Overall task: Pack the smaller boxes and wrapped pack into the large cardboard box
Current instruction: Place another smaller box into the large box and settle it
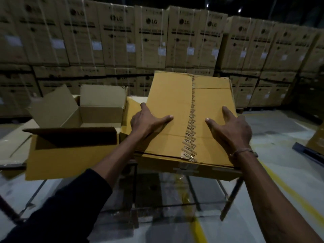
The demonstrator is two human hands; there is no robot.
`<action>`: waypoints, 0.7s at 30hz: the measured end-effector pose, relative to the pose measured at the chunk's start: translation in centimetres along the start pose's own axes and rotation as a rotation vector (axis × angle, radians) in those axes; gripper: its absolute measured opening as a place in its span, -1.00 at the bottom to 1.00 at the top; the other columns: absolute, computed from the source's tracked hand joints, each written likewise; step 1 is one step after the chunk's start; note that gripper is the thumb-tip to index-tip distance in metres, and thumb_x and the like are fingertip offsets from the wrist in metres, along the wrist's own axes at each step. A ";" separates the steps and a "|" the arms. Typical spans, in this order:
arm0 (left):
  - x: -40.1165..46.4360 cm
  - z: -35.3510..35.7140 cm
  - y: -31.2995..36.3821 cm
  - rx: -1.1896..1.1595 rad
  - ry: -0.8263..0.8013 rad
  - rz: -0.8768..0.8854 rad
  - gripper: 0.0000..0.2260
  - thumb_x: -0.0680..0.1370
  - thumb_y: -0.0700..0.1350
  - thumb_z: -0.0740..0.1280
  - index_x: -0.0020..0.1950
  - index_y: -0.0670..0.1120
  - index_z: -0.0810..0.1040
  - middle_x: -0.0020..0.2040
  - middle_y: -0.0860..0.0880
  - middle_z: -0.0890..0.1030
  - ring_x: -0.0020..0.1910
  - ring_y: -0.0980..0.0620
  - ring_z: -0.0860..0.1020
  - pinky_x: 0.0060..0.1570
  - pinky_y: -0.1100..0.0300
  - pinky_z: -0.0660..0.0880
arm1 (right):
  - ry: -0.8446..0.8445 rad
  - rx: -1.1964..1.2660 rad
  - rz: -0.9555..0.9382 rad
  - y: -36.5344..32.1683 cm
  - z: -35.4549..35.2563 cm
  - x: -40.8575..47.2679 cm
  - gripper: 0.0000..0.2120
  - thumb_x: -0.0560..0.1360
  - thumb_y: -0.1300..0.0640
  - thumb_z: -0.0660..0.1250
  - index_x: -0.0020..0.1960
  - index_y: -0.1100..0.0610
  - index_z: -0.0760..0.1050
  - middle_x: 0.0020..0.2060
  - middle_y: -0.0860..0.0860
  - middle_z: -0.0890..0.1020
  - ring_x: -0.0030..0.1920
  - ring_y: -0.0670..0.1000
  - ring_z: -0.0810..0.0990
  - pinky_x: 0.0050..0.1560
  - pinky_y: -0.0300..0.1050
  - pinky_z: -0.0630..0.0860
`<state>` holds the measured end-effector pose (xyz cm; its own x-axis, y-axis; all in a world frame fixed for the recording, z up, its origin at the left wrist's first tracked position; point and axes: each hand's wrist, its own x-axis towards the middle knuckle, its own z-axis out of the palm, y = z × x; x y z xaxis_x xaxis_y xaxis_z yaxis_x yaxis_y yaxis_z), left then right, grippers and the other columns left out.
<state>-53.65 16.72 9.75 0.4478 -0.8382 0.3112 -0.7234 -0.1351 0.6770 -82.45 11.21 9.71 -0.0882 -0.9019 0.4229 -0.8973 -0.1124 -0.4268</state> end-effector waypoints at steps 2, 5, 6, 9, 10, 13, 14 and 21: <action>3.3 -1.2 0.7 0.002 0.037 0.026 -0.02 0.25 0.52 0.44 0.42 -0.07 0.24 0.27 -0.12 0.55 0.20 -0.20 0.56 0.16 -0.11 0.55 | 0.045 0.033 -0.005 -2.1 0.2 2.7 -0.12 0.45 -0.53 0.24 0.64 -0.16 0.16 0.27 0.28 0.43 0.24 0.33 0.49 0.16 0.13 0.46; 8.6 -3.0 1.6 0.016 0.094 0.068 -0.01 0.26 0.52 0.45 0.44 -0.07 0.26 0.28 -0.13 0.54 0.22 -0.19 0.55 0.15 -0.08 0.55 | 0.099 0.074 -0.019 -5.5 0.8 7.3 -0.11 0.44 -0.56 0.21 0.64 -0.18 0.16 0.29 0.27 0.43 0.26 0.33 0.48 0.16 0.13 0.46; 10.5 -3.7 1.7 0.020 0.111 0.085 0.00 0.25 0.53 0.44 0.44 -0.08 0.26 0.28 -0.13 0.54 0.21 -0.18 0.55 0.14 -0.08 0.55 | 0.119 0.097 -0.028 -6.7 1.1 8.9 -0.10 0.42 -0.58 0.20 0.64 -0.18 0.16 0.28 0.26 0.43 0.25 0.32 0.48 0.16 0.14 0.48; 15.9 -6.0 1.8 0.038 0.154 0.089 0.05 0.23 0.55 0.43 0.48 -0.09 0.24 0.27 -0.11 0.54 0.18 -0.16 0.56 0.06 -0.02 0.56 | 0.169 0.138 -0.060 -10.6 2.2 13.2 -0.07 0.39 -0.61 0.16 0.63 -0.18 0.17 0.21 0.25 0.45 0.16 0.31 0.50 0.12 0.14 0.52; 17.4 -6.8 1.7 0.037 0.167 0.092 0.09 0.22 0.55 0.43 0.51 -0.10 0.23 0.28 -0.12 0.53 0.19 -0.16 0.56 0.06 -0.03 0.56 | 0.170 0.144 -0.071 -11.9 2.5 14.5 -0.08 0.40 -0.60 0.18 0.63 -0.17 0.17 0.22 0.25 0.43 0.16 0.31 0.50 0.10 0.11 0.50; 21.9 -9.1 1.5 0.000 0.183 0.092 0.13 0.25 0.52 0.45 0.58 -0.11 0.14 0.36 -0.16 0.49 0.25 -0.19 0.53 0.05 -0.01 0.54 | 0.183 0.162 -0.124 -16.0 3.3 18.3 -0.08 0.41 -0.58 0.22 0.64 -0.17 0.17 0.25 0.27 0.42 0.20 0.32 0.48 0.07 0.08 0.44; 23.2 -9.9 1.3 -0.011 0.191 0.089 0.14 0.26 0.51 0.45 0.60 -0.11 0.12 0.38 -0.17 0.48 0.26 -0.19 0.52 0.00 0.03 0.50 | 0.194 0.173 -0.145 -17.4 3.6 19.6 -0.08 0.41 -0.58 0.22 0.63 -0.17 0.18 0.26 0.27 0.42 0.22 0.32 0.48 0.10 0.10 0.46; 30.8 -16.9 -2.6 -0.103 0.310 0.057 0.12 0.25 0.45 0.51 0.59 -0.05 0.11 0.44 -0.15 0.41 0.36 -0.21 0.46 0.13 -0.03 0.48 | 0.240 0.182 -0.303 -28.3 5.2 25.4 -0.06 0.40 -0.59 0.23 0.63 -0.15 0.17 0.28 0.27 0.41 0.20 0.30 0.48 -0.02 0.01 0.32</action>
<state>-29.11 0.21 28.82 0.5579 -0.6401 0.5283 -0.7024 -0.0251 0.7114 -57.05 -10.70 28.41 0.0507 -0.6963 0.7159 -0.8090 -0.4490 -0.3794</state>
